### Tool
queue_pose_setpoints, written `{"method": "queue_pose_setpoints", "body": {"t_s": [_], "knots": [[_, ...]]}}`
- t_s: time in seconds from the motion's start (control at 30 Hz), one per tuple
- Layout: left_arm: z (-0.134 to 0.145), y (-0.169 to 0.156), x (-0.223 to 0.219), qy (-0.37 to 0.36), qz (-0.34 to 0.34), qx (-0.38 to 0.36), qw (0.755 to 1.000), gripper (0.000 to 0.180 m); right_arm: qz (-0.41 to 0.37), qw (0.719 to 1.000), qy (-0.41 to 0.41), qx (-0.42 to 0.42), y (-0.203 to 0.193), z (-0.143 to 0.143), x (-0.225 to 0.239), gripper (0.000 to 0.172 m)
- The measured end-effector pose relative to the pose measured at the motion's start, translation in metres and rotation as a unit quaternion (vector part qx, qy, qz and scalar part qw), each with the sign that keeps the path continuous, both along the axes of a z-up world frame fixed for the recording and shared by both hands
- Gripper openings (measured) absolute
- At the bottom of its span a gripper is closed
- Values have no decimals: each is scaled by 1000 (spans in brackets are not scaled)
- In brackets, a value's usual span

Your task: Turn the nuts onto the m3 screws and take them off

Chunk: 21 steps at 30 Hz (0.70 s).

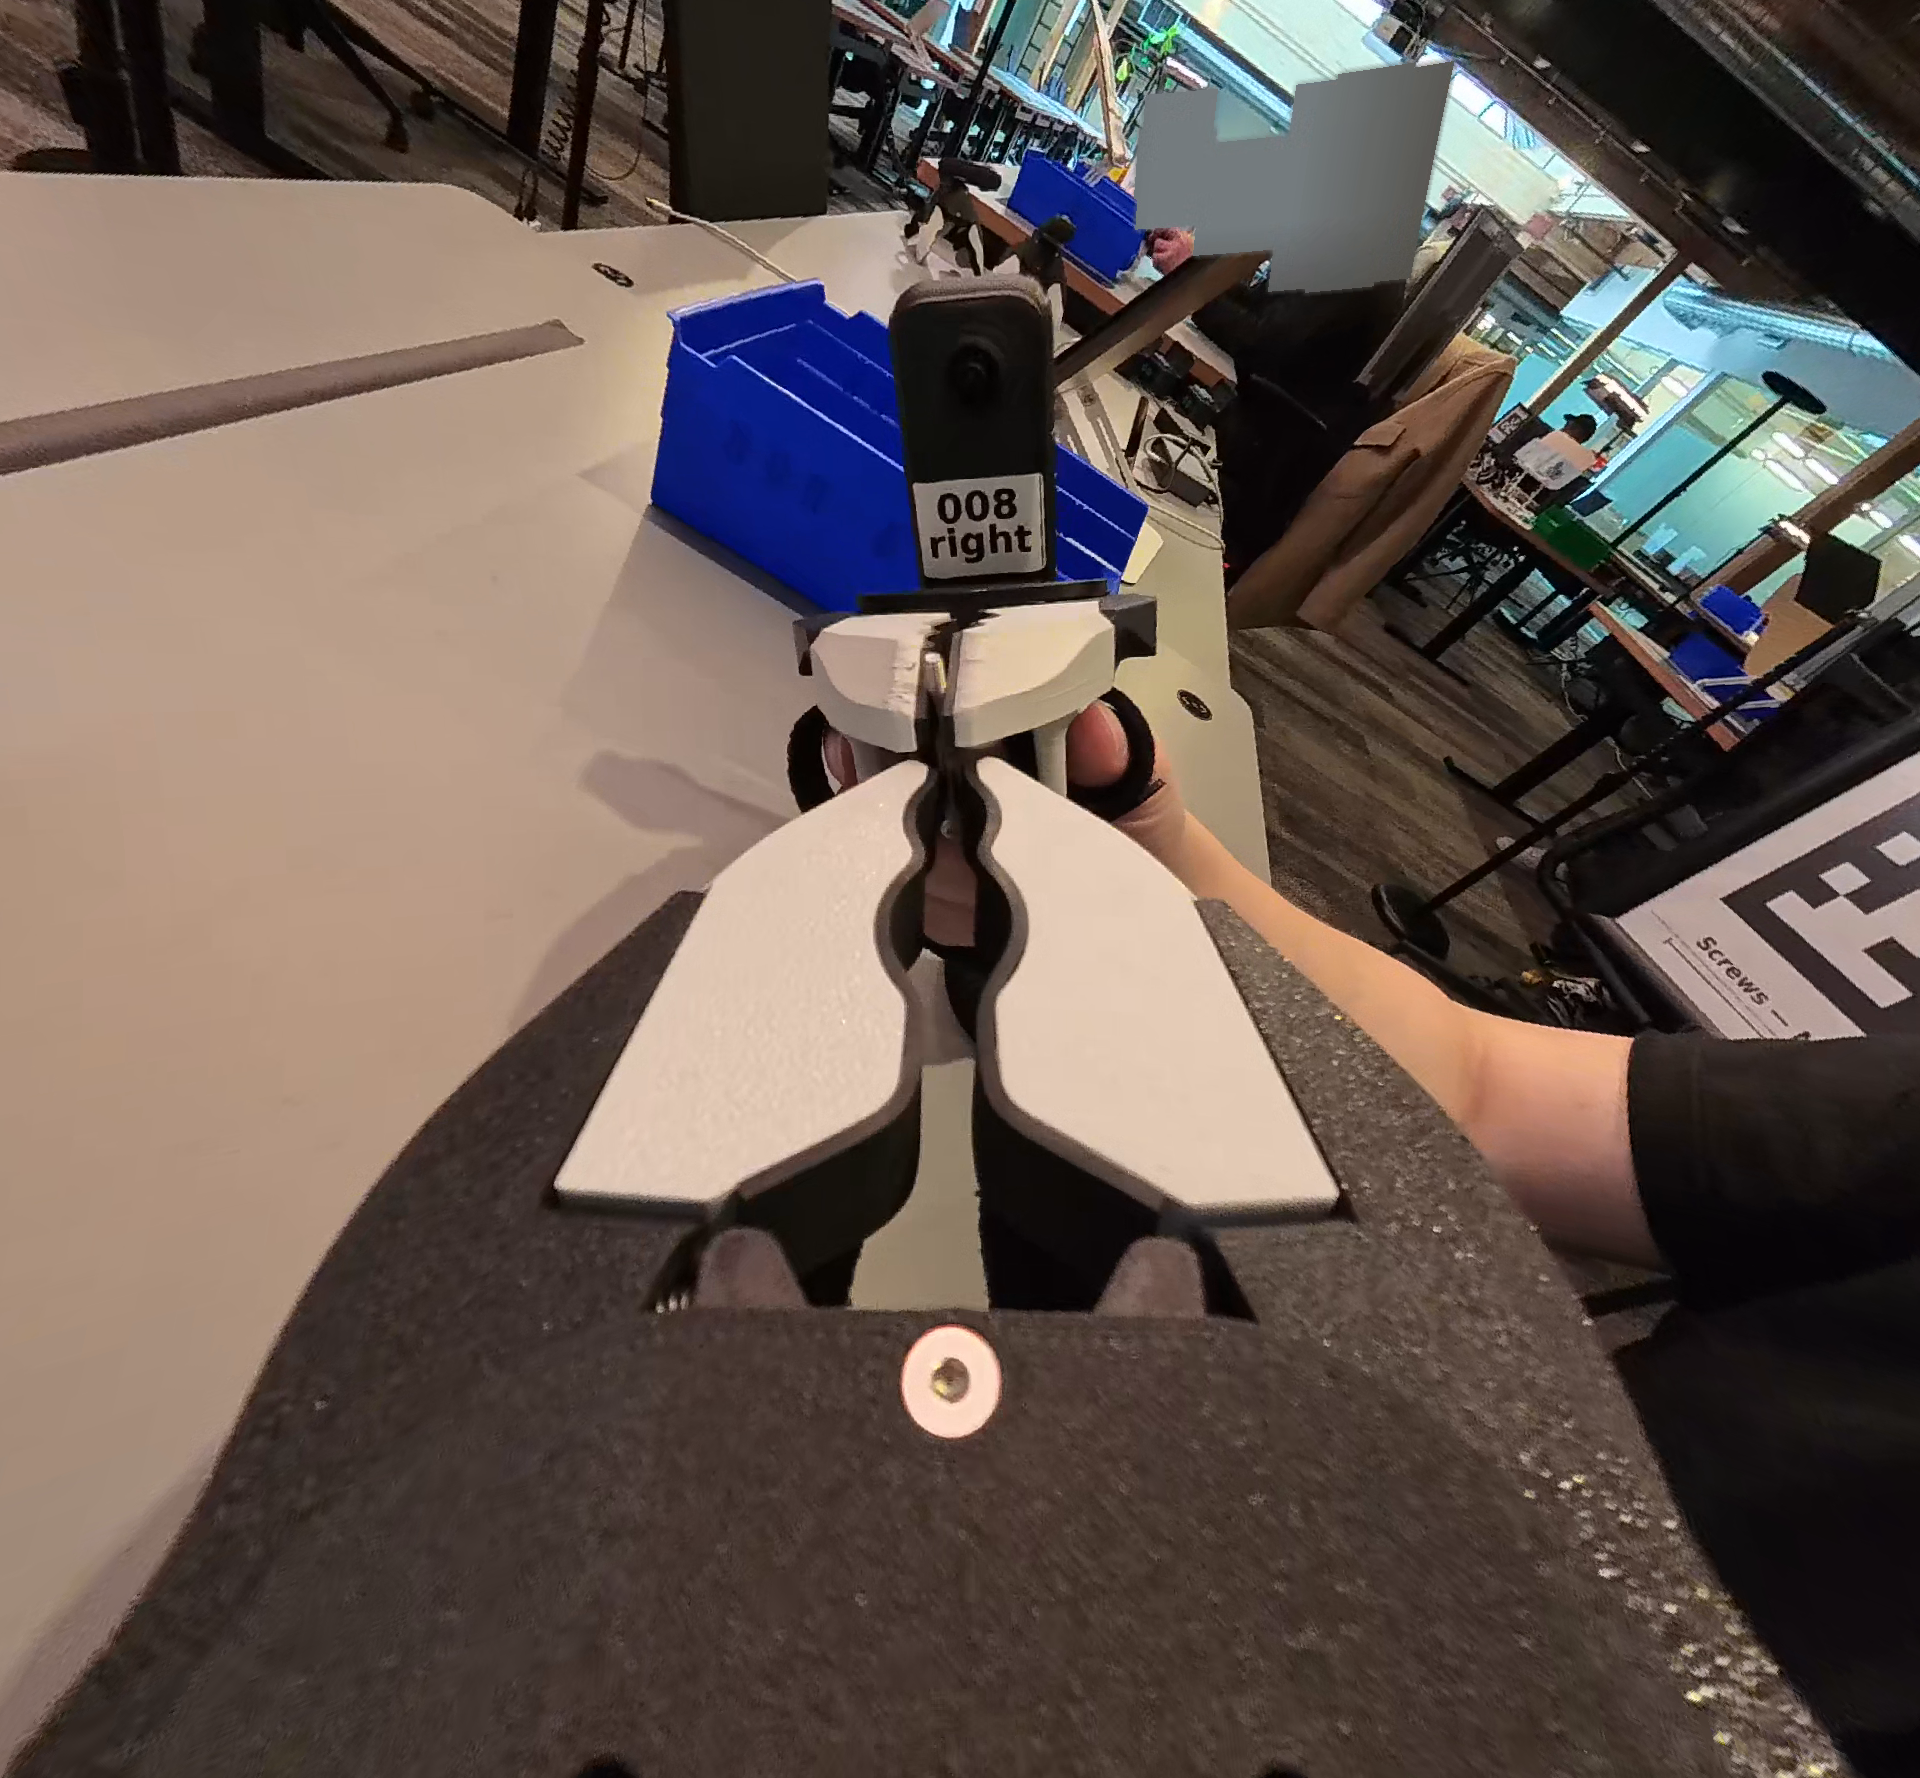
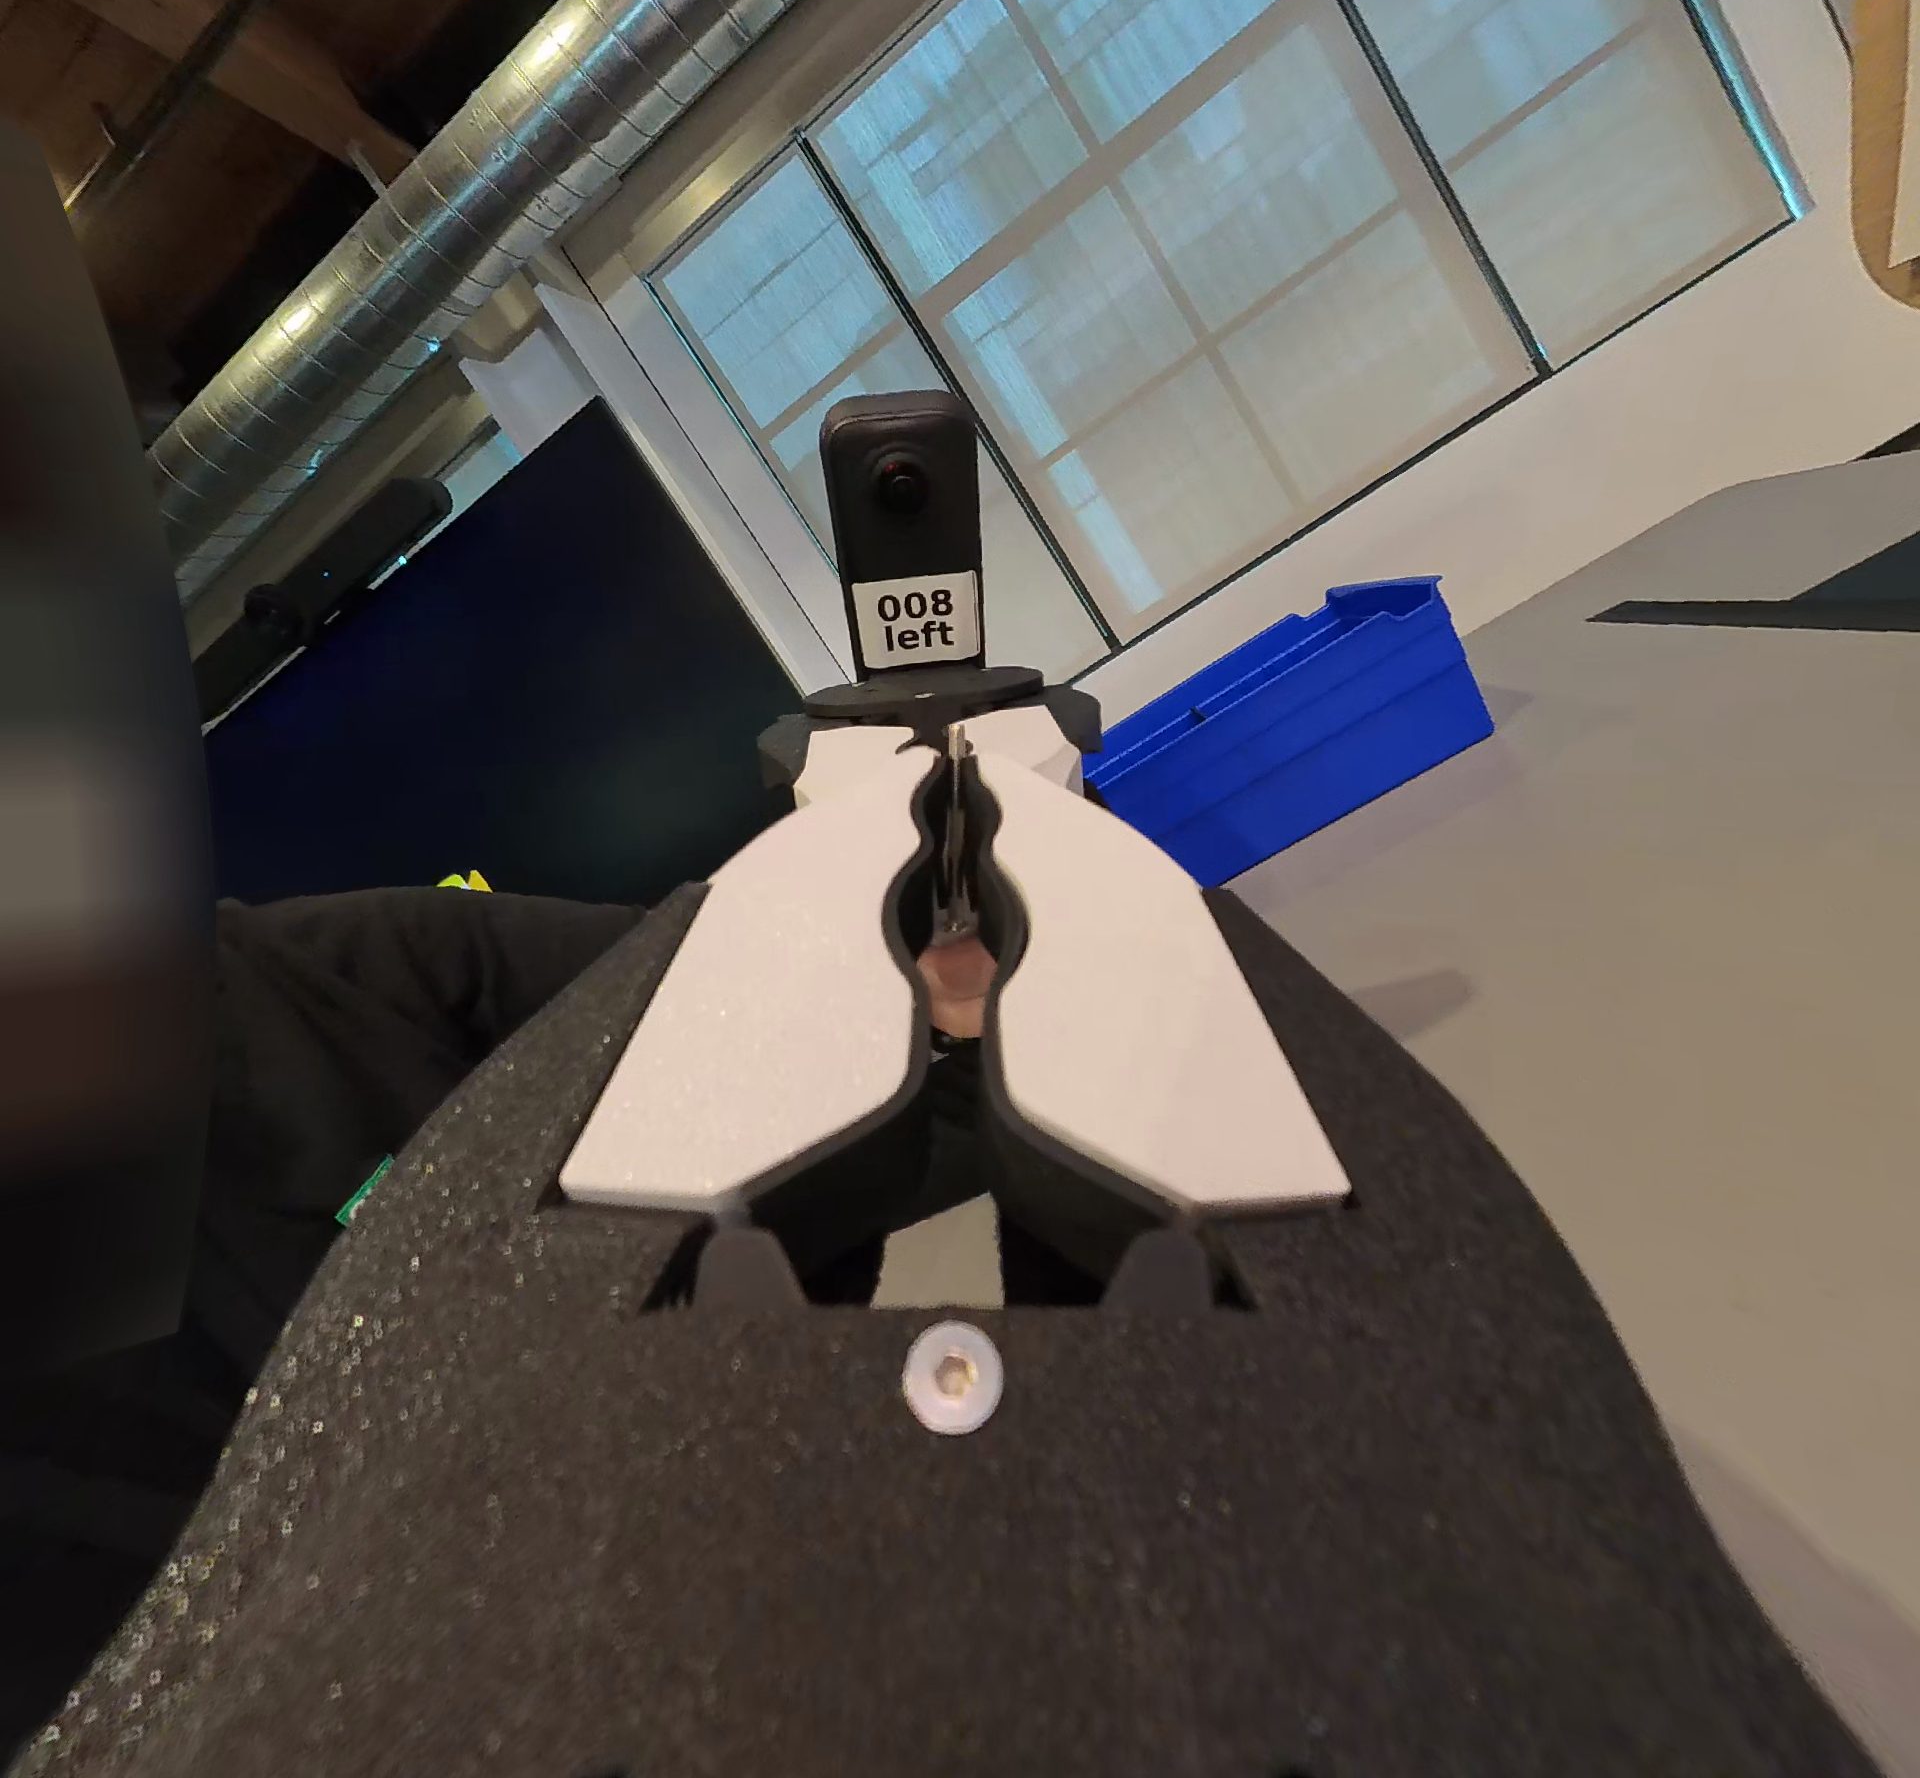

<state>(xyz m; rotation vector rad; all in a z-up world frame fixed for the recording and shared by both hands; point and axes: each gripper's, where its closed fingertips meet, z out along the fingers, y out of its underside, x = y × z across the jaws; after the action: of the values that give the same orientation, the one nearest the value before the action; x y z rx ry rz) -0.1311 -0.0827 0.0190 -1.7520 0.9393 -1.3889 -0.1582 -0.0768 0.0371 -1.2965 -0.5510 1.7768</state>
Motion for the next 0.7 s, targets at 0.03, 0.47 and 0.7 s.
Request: {"method": "queue_pose_setpoints", "body": {"t_s": [0.03, 0.47, 0.7], "knots": [[0, 0, 0, 0, 0, -1, 1000, 3, 0, 1000, 1, 0, 0, 0, 0, 2], [-1, -2, 0, -6, 1, -4, 1000, 5, -1, 1000, -4, 1, 0, -1, 0, 2], [-3, -3, 1, 1, -1, 4, 1000, 4, -1, 1000, -1, 1, 0, 0, 1, 2]]}}
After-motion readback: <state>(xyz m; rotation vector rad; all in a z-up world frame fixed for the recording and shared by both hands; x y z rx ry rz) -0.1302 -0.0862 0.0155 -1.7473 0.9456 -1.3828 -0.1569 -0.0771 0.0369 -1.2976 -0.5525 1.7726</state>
